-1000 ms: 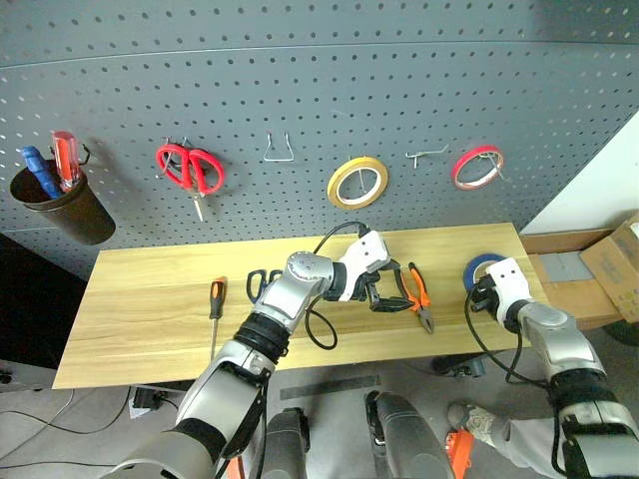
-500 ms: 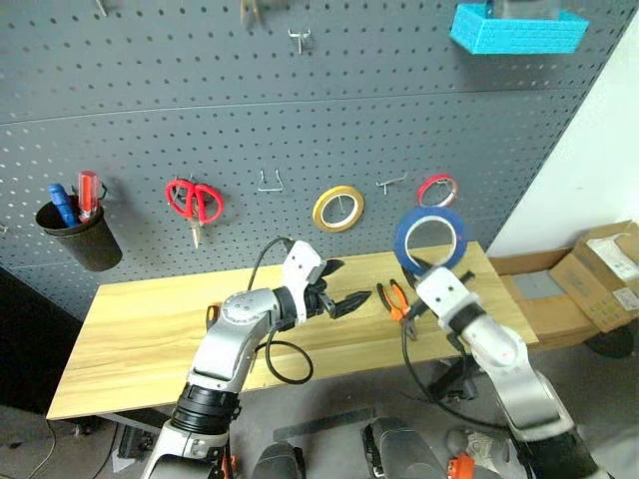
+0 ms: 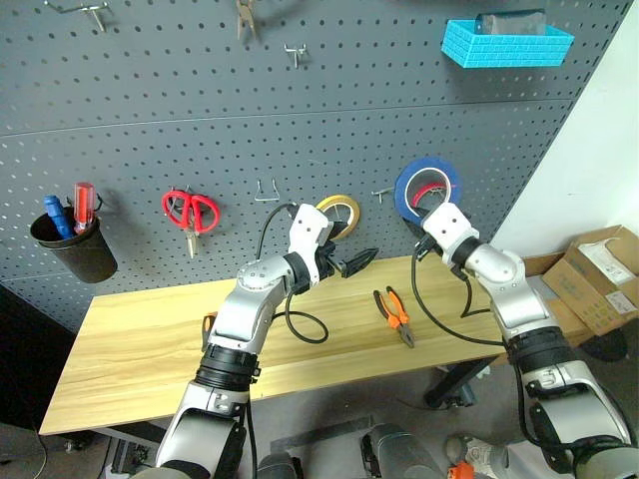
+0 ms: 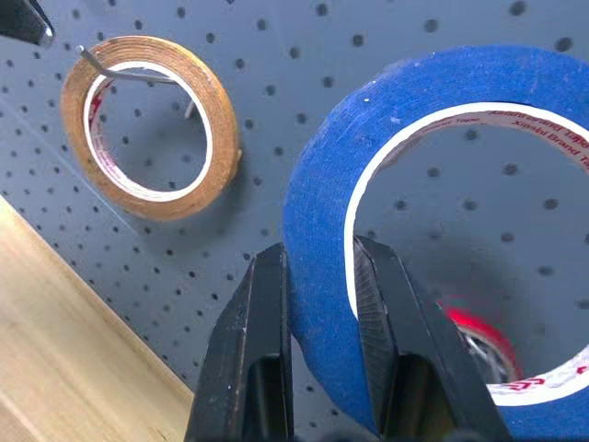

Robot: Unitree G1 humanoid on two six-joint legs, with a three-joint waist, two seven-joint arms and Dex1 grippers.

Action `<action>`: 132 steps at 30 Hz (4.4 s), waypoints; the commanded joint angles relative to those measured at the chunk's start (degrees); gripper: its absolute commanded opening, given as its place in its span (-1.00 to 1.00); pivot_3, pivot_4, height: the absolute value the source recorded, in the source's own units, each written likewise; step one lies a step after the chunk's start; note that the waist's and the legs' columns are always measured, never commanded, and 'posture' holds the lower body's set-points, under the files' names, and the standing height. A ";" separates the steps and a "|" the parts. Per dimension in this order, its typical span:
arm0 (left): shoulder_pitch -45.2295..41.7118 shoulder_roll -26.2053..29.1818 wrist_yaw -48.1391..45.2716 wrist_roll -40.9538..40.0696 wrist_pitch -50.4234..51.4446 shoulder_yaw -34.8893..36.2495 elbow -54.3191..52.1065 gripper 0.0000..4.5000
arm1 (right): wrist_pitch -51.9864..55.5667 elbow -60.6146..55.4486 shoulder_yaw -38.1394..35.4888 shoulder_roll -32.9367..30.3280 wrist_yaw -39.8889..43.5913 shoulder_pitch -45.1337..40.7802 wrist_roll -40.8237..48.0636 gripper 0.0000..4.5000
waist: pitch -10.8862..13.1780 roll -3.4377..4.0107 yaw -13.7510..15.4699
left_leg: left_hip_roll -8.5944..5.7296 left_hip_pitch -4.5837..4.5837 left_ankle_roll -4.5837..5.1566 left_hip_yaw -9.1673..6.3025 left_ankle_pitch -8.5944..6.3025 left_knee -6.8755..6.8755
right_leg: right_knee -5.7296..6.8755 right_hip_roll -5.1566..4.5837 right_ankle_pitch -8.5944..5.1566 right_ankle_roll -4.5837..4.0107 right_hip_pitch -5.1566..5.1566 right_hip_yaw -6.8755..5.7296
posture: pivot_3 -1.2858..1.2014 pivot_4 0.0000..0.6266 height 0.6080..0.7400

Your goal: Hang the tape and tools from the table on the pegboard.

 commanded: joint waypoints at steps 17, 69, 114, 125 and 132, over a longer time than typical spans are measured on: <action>-2.39 -0.58 0.86 -2.41 -2.37 1.24 -0.27 1.00 | -10.86 23.78 -1.27 -0.19 10.79 -15.67 1.24 -0.82 | -0.03 -0.01 0.28 | -0.10 0.83 0.01 1.16 0.02 0.27 | 0.80 0.06 -0.05 0.45 0.19 1.20 | -0.03 -1.00 1.00; 14.19 3.79 1.37 0.40 -3.83 -2.92 -6.19 1.00 | 27.23 -9.52 -1.89 1.33 13.02 12.65 2.58 0.75 | -0.02 0.06 1.07 | 0.05 0.85 0.00 1.25 0.00 0.22 | 0.93 0.24 -0.11 0.37 0.06 1.40 | -0.05 -0.70 1.00; 34.48 15.46 2.21 1.35 0.52 0.15 -21.40 1.00 | 41.68 33.40 -3.95 12.75 -5.93 -13.96 2.92 0.75 | 8.20 -0.28 4.55 | 0.22 -0.47 0.35 1.17 -0.21 0.15 | 0.89 0.38 -0.28 0.16 -1.47 1.42 | 0.05 -0.15 1.00; 34.36 15.15 0.94 -2.21 1.84 0.38 -23.07 1.00 | 39.01 36.62 -3.88 12.50 -6.08 -14.98 1.71 0.28 | 8.22 -0.29 4.60 | 0.23 -0.56 0.36 1.17 -0.21 0.15 | 0.86 0.35 -0.28 0.18 -1.54 1.41 | 0.05 -0.20 1.00; 32.55 15.10 0.68 -2.91 1.40 -0.07 -21.99 1.00 | 35.03 33.01 -2.18 12.23 -2.03 -14.65 1.29 0.28 | 8.21 -0.30 4.60 | 0.22 -0.57 0.35 1.17 -0.21 0.14 | 0.86 0.37 -0.27 0.18 -1.55 1.39 | 0.05 -0.30 1.00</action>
